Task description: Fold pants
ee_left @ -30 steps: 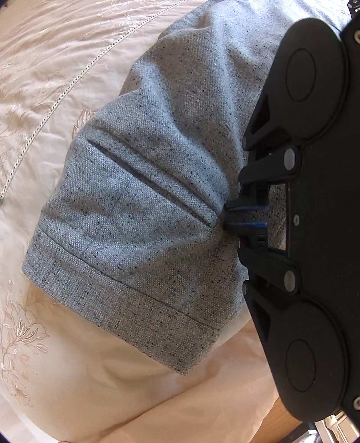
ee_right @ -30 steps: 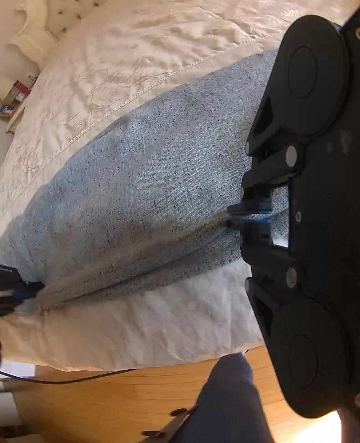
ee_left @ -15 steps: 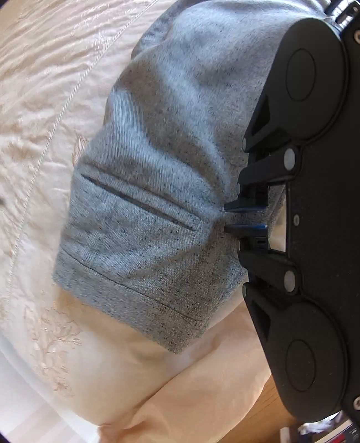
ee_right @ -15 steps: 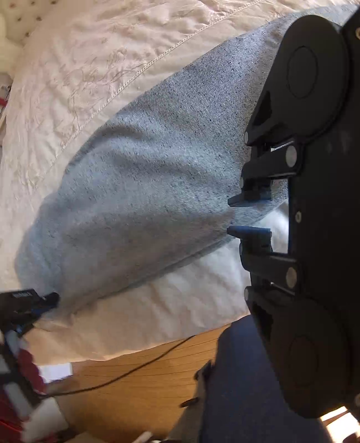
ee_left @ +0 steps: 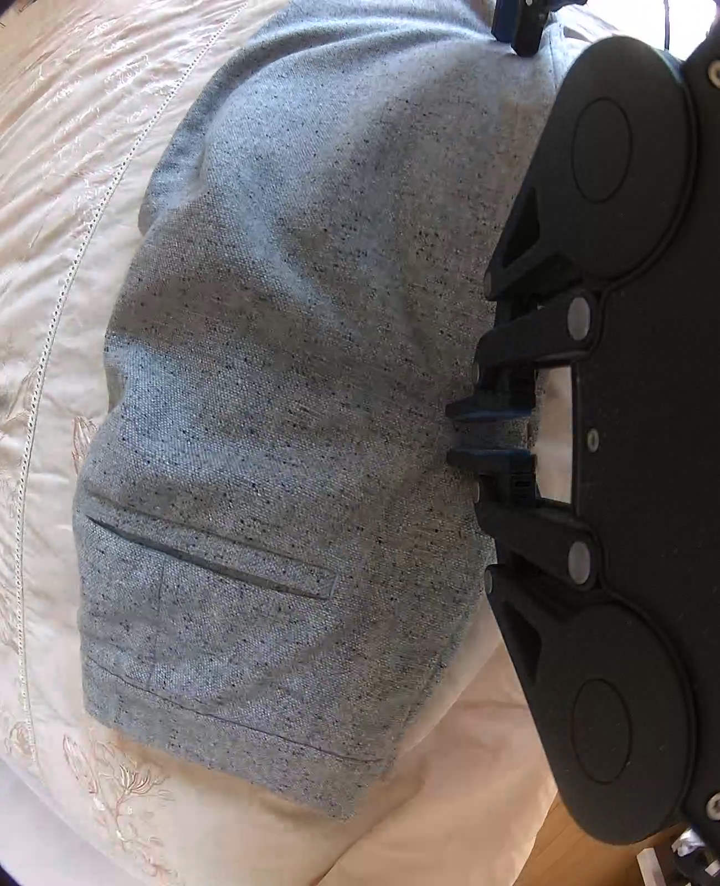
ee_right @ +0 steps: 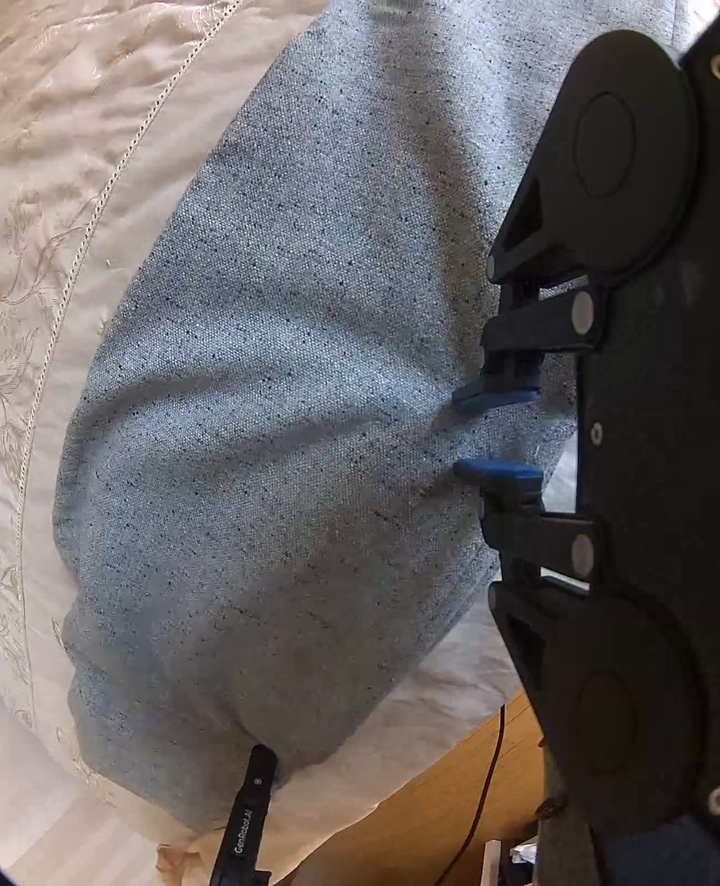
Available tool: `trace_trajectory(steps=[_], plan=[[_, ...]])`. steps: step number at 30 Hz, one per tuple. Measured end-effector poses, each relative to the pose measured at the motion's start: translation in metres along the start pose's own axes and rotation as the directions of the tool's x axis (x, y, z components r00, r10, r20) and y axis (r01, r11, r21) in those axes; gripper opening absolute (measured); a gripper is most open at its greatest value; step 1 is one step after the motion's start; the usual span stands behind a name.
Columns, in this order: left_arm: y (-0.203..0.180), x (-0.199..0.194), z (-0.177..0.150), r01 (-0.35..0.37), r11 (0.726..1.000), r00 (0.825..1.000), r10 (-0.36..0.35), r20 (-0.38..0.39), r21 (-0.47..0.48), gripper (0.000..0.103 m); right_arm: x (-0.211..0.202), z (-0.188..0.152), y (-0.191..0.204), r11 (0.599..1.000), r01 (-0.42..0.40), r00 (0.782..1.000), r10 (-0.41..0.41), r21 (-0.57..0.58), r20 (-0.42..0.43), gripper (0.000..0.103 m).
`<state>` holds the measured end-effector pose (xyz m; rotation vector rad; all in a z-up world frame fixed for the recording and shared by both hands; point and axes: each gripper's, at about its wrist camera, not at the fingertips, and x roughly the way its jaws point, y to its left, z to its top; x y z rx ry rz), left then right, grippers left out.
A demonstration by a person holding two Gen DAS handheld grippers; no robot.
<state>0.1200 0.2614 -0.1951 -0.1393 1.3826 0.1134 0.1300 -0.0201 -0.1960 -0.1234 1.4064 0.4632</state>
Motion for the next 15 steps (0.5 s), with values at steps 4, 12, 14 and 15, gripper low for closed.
trace_trajectory(steps=[4, 12, 14, 15], plan=[[0.008, -0.032, 0.031, 0.064, 0.998, 0.996, -0.063, 0.063, -0.017, 0.019, -0.029, 0.031, -0.003, 0.996, -0.041, 0.994, 0.033, 0.075, 0.106, 0.024], [0.028, -0.038, 0.098, 0.050, 0.997, 0.987, -0.041, 0.158, -0.057, 0.019, -0.035, 0.137, 0.005, 0.982, -0.137, 0.969, 0.104, 0.134, 0.225, 0.028], [0.035, -0.022, 0.098, 0.019, 0.999, 0.993, -0.013, 0.120, -0.043, 0.019, -0.028, 0.158, 0.012, 0.985, -0.131, 0.967, 0.103, 0.108, 0.231, 0.029], [0.038, -0.014, 0.094, 0.000, 0.999, 0.995, 0.004, 0.096, -0.033, 0.020, -0.023, 0.166, 0.015, 0.987, -0.127, 0.968, 0.103, 0.094, 0.228, 0.030]])
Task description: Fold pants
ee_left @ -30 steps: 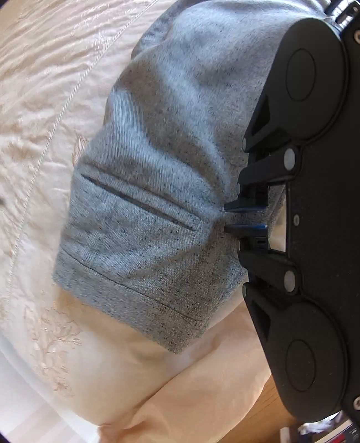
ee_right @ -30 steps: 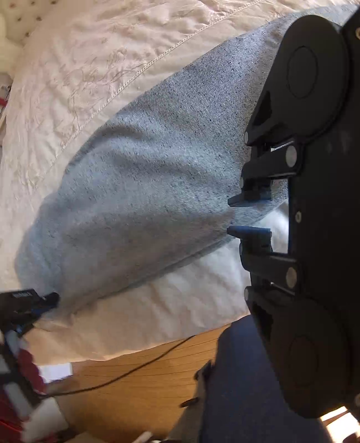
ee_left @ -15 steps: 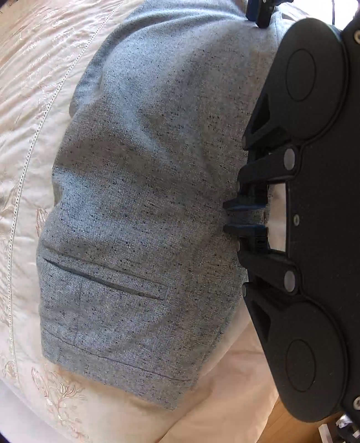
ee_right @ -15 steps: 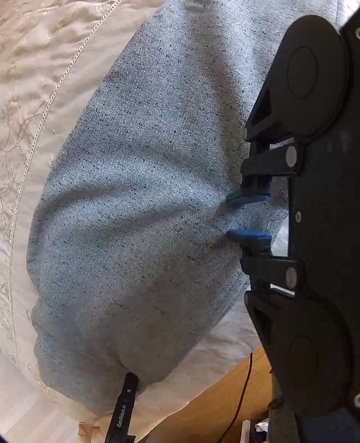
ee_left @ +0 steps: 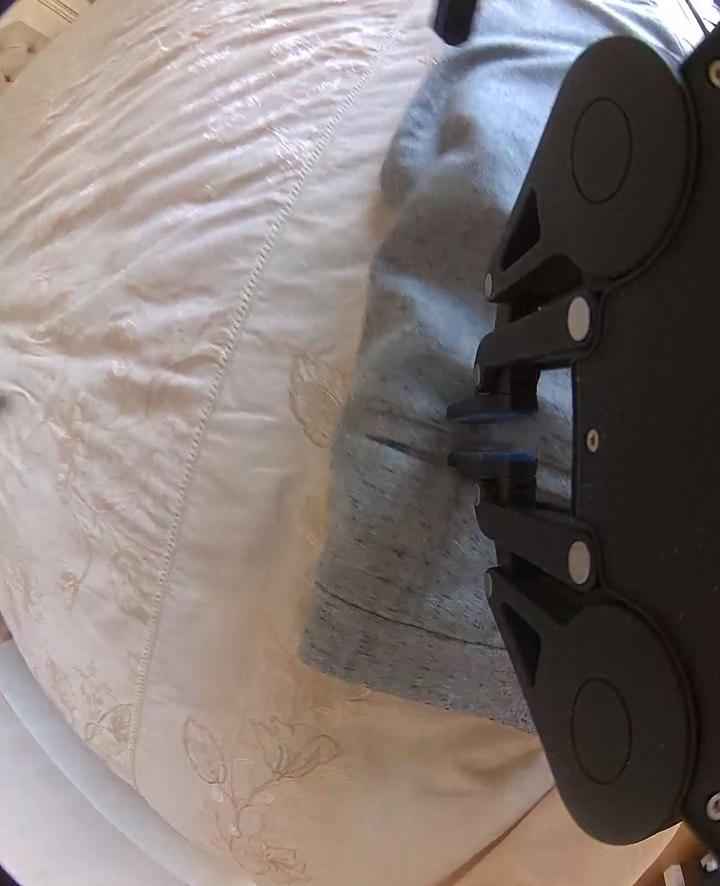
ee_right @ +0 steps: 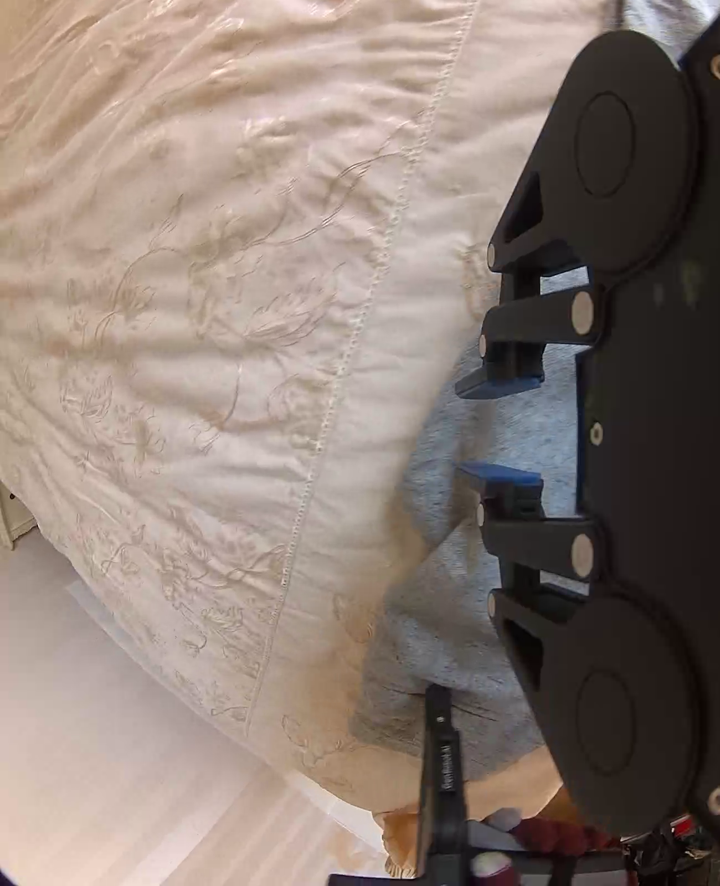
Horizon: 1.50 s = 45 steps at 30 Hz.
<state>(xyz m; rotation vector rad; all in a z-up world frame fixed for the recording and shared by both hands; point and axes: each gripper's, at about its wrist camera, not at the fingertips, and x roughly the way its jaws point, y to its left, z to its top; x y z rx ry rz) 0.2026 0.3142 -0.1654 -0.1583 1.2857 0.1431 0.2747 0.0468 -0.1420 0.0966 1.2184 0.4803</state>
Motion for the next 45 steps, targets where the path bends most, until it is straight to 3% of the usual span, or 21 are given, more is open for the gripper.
trace_trajectory(steps=[2, 5, 10, 18, 20, 22, 24, 26, 29, 30, 31, 32, 34, 37, 41, 45], plan=[[0.009, 0.015, -0.017, -0.003, 1.000, 0.999, 0.003, -0.048, 0.012, 0.024, 0.014, 0.017, 0.000, 1.000, 0.000, 1.000, -0.001, -0.030, -0.022, 0.030], [0.022, 0.018, -0.033, 0.053, 0.998, 0.999, -0.053, 0.000, -0.018, 0.024, 0.039, 0.029, 0.007, 0.998, -0.007, 0.998, 0.002, -0.066, -0.069, 0.031], [0.036, 0.021, -0.022, 0.102, 0.989, 0.994, -0.106, -0.030, -0.103, 0.024, 0.071, 0.044, 0.023, 0.991, -0.019, 0.995, 0.005, -0.133, -0.105, 0.031], [0.036, 0.024, -0.019, 0.121, 0.989, 0.992, -0.124, -0.035, -0.087, 0.024, 0.100, 0.044, 0.027, 0.989, -0.073, 0.976, 0.044, -0.128, -0.215, 0.034], [0.036, 0.022, -0.020, 0.118, 0.989, 0.992, -0.122, -0.036, -0.088, 0.024, 0.094, 0.038, 0.033, 0.983, -0.102, 0.975, 0.068, -0.155, -0.210, 0.029], [0.037, 0.025, -0.019, 0.115, 0.990, 0.992, -0.118, -0.037, -0.084, 0.024, 0.083, 0.028, 0.044, 0.971, -0.106, 0.980, 0.066, -0.213, -0.190, 0.005], [0.035, 0.024, -0.020, 0.112, 0.991, 0.993, -0.115, -0.037, -0.077, 0.024, 0.071, 0.020, 0.053, 0.960, -0.104, 0.983, 0.059, -0.261, -0.172, 0.004], [0.033, 0.022, -0.020, 0.111, 0.991, 0.993, -0.114, -0.037, -0.075, 0.024, 0.055, 0.017, 0.053, 0.966, -0.106, 0.989, 0.078, -0.236, -0.127, 0.003], [0.034, 0.021, -0.020, 0.113, 0.991, 0.993, -0.116, -0.034, -0.072, 0.024, 0.030, 0.030, 0.027, 0.998, -0.043, 0.998, 0.045, -0.051, 0.040, 0.002], [0.034, 0.021, -0.021, 0.117, 0.990, 0.992, -0.119, -0.030, -0.073, 0.024, 0.025, 0.038, 0.009, 0.997, -0.049, 0.996, 0.043, 0.067, 0.082, 0.001], [0.034, 0.022, -0.022, 0.120, 0.990, 0.992, -0.122, -0.025, -0.072, 0.024, 0.026, 0.044, -0.004, 0.987, -0.043, 0.995, 0.028, 0.153, 0.099, 0.001], [0.034, 0.022, -0.024, 0.118, 0.991, 0.993, -0.120, -0.021, -0.070, 0.024, 0.029, 0.049, -0.009, 0.986, 0.009, 0.994, -0.028, 0.168, 0.109, 0.001], [0.033, 0.023, -0.027, 0.110, 0.992, 0.994, -0.111, -0.014, -0.059, 0.024, 0.043, 0.058, -0.013, 0.987, 0.085, 0.992, -0.097, 0.134, 0.086, 0.001], [0.033, 0.024, -0.031, 0.107, 0.993, 0.994, -0.108, -0.007, -0.047, 0.024, 0.057, 0.067, -0.021, 0.985, 0.111, 0.992, -0.118, 0.130, 0.050, 0.002], [0.029, 0.011, -0.026, 0.107, 0.994, 0.994, -0.107, -0.006, -0.021, 0.022, 0.039, 0.064, -0.014, 0.990, 0.032, 0.997, -0.041, 0.135, 0.069, 0.009], [0.020, -0.014, -0.011, 0.106, 0.994, 0.989, -0.109, 0.098, 0.037, 0.022, 0.034, 0.040, 0.013, 0.999, 0.034, 0.998, -0.036, 0.023, 0.050, 0.011]])
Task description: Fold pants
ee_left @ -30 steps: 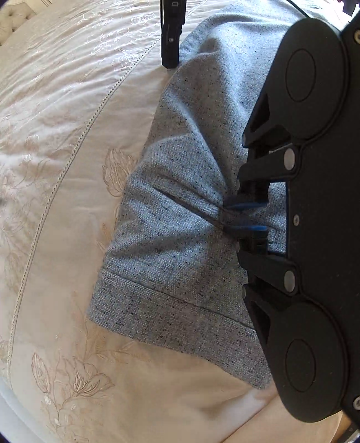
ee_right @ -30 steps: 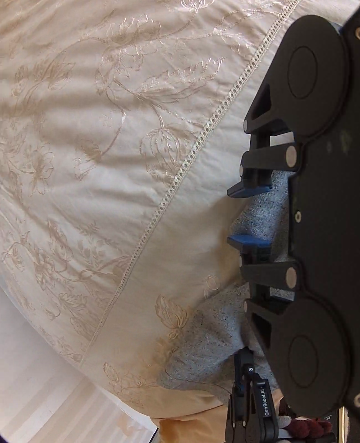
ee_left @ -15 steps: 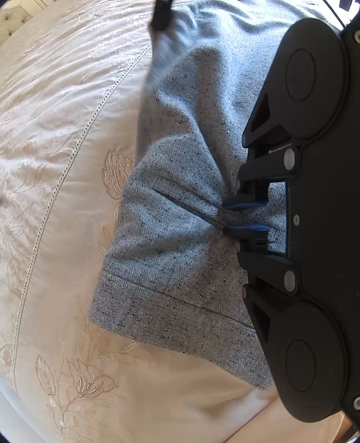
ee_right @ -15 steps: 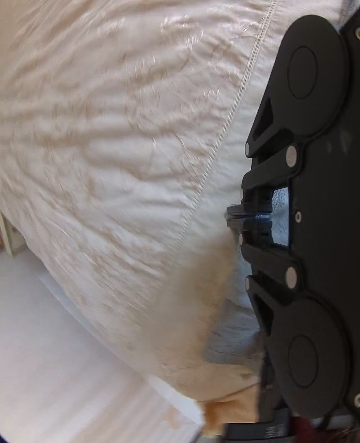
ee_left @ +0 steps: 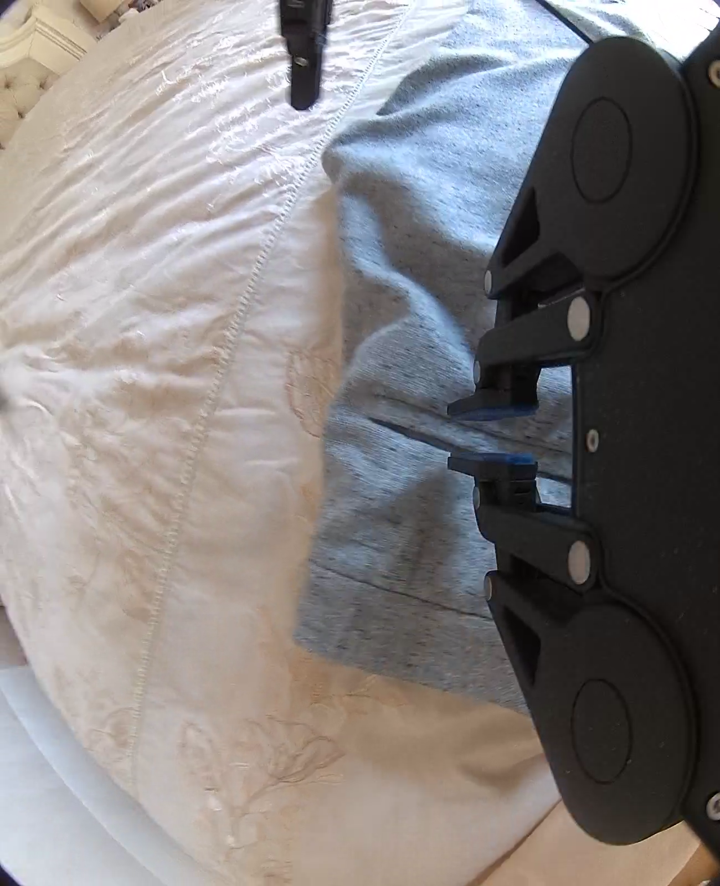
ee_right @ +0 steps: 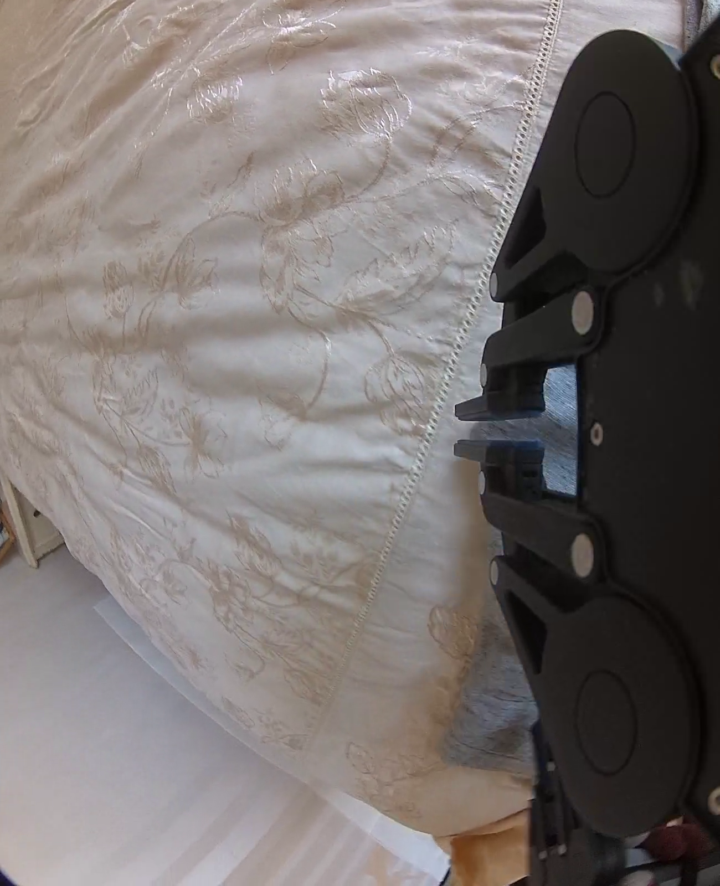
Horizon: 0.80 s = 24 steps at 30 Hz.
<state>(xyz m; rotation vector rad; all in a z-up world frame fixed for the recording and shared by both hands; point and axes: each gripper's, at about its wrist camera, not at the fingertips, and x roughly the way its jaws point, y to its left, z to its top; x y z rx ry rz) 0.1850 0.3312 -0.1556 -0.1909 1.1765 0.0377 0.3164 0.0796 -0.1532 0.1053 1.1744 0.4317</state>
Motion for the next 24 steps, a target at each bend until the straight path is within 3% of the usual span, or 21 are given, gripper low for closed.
trace_trajectory(steps=[3, 7, 11, 13, 15, 19, 24], plan=[[0.001, 0.002, 0.017, 0.000, 1.000, 0.999, 0.001, 0.032, -0.004, 0.023, 0.010, -0.025, 0.018, 0.999, -0.003, 0.999, 0.002, -0.036, -0.032, 0.011], [0.026, 0.038, 0.025, -0.100, 0.993, 0.993, 0.095, -0.073, -0.069, 0.020, 0.040, -0.065, 0.031, 0.999, 0.030, 0.987, -0.036, -0.042, -0.157, 0.012], [0.048, 0.040, 0.029, -0.031, 0.982, 0.996, 0.015, -0.087, -0.184, 0.017, 0.034, -0.084, 0.042, 0.993, 0.017, 0.980, -0.039, -0.115, -0.194, 0.014], [0.044, 0.033, 0.032, -0.032, 0.986, 0.996, 0.019, -0.083, -0.164, 0.016, 0.020, -0.080, 0.036, 0.995, 0.013, 0.988, -0.028, -0.098, -0.150, 0.018], [0.037, 0.024, 0.037, -0.030, 0.992, 0.997, 0.021, -0.071, -0.124, 0.016, 0.004, -0.071, 0.029, 0.992, 0.065, 0.996, -0.071, -0.108, -0.054, 0.024], [0.019, 0.011, 0.043, 0.019, 0.999, 0.998, -0.022, -0.062, -0.046, 0.016, -0.008, -0.044, 0.015, 0.982, 0.128, 0.989, -0.116, -0.140, 0.090, 0.036], [-0.008, 0.004, 0.060, 0.089, 0.995, 0.993, -0.085, -0.079, 0.044, 0.018, 0.019, -0.015, 0.006, 0.970, 0.069, 0.997, -0.061, -0.231, 0.044, 0.036]])
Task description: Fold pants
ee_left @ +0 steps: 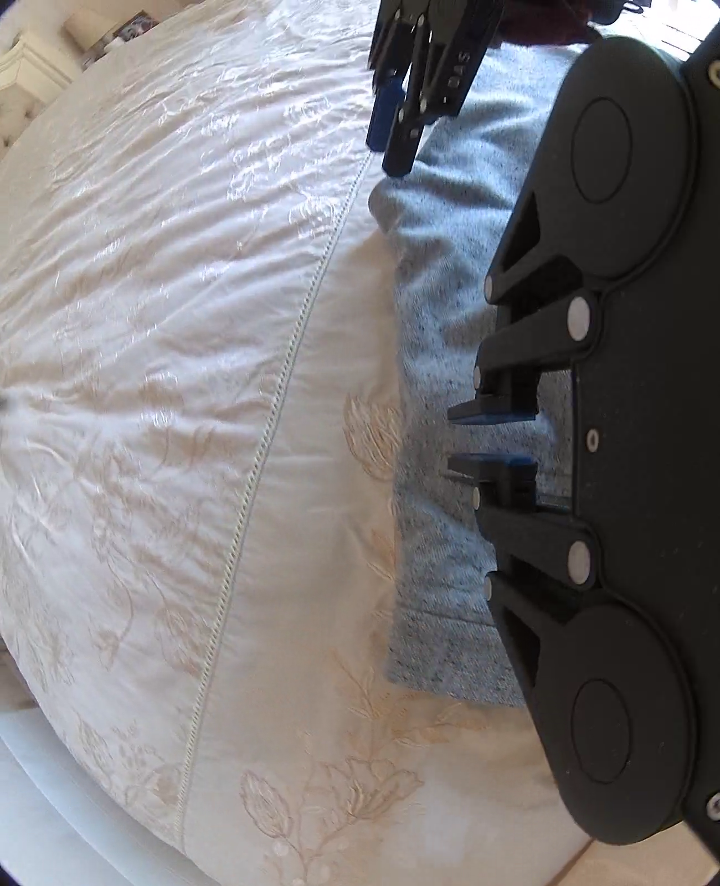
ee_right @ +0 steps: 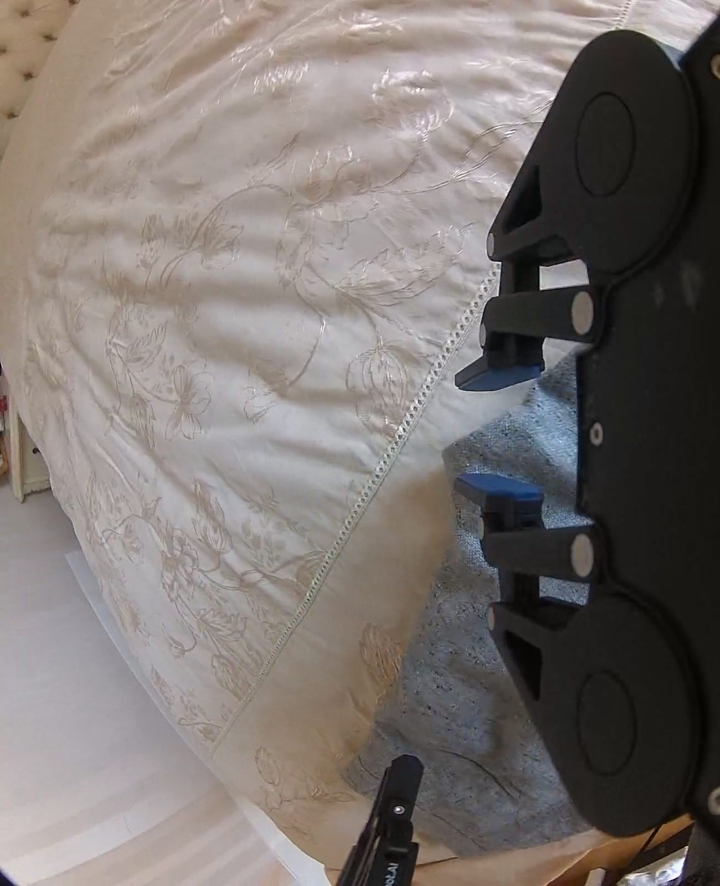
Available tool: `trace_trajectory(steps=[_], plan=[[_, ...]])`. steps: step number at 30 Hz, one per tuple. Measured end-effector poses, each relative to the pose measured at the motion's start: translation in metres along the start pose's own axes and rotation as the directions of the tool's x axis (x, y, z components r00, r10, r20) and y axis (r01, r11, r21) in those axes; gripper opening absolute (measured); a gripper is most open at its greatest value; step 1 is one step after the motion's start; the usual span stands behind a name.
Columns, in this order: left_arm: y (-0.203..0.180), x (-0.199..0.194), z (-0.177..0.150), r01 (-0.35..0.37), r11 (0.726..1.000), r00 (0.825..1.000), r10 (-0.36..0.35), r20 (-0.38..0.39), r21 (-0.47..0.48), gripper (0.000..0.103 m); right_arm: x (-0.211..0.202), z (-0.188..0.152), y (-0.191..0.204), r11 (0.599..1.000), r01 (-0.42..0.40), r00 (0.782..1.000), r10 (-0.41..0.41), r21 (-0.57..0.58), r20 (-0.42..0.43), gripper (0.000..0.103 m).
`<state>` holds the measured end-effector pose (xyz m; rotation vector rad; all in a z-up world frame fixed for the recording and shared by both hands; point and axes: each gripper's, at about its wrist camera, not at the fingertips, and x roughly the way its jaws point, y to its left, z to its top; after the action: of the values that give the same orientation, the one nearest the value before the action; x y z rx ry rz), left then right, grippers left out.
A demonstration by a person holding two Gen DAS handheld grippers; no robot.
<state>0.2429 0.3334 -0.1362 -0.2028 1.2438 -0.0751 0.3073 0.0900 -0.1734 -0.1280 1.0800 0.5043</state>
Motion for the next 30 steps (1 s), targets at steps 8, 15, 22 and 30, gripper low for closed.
trace_trajectory(steps=[8, 15, 22, 30], plan=[[-0.034, 0.008, 0.034, 0.060, 0.993, 0.997, -0.055, -0.054, 0.102, 0.018, 0.000, -0.020, 0.040, 0.994, -0.047, 0.998, 0.043, -0.097, -0.036, 0.008], [-0.087, 0.027, 0.051, 0.200, 0.952, 0.972, -0.163, -0.171, 0.230, 0.018, -0.022, -0.062, 0.097, 0.968, 0.058, 0.998, -0.058, -0.246, 0.007, 0.007], [-0.147, 0.045, 0.049, 0.296, 0.838, 0.940, -0.169, -0.296, 0.459, 0.019, -0.028, -0.068, 0.112, 0.955, 0.155, 0.987, -0.141, -0.253, 0.073, 0.009], [-0.165, 0.051, 0.036, 0.340, 0.783, 0.913, -0.143, -0.382, 0.521, 0.024, -0.043, -0.071, 0.115, 0.959, 0.144, 0.984, -0.113, -0.246, 0.138, 0.012]])
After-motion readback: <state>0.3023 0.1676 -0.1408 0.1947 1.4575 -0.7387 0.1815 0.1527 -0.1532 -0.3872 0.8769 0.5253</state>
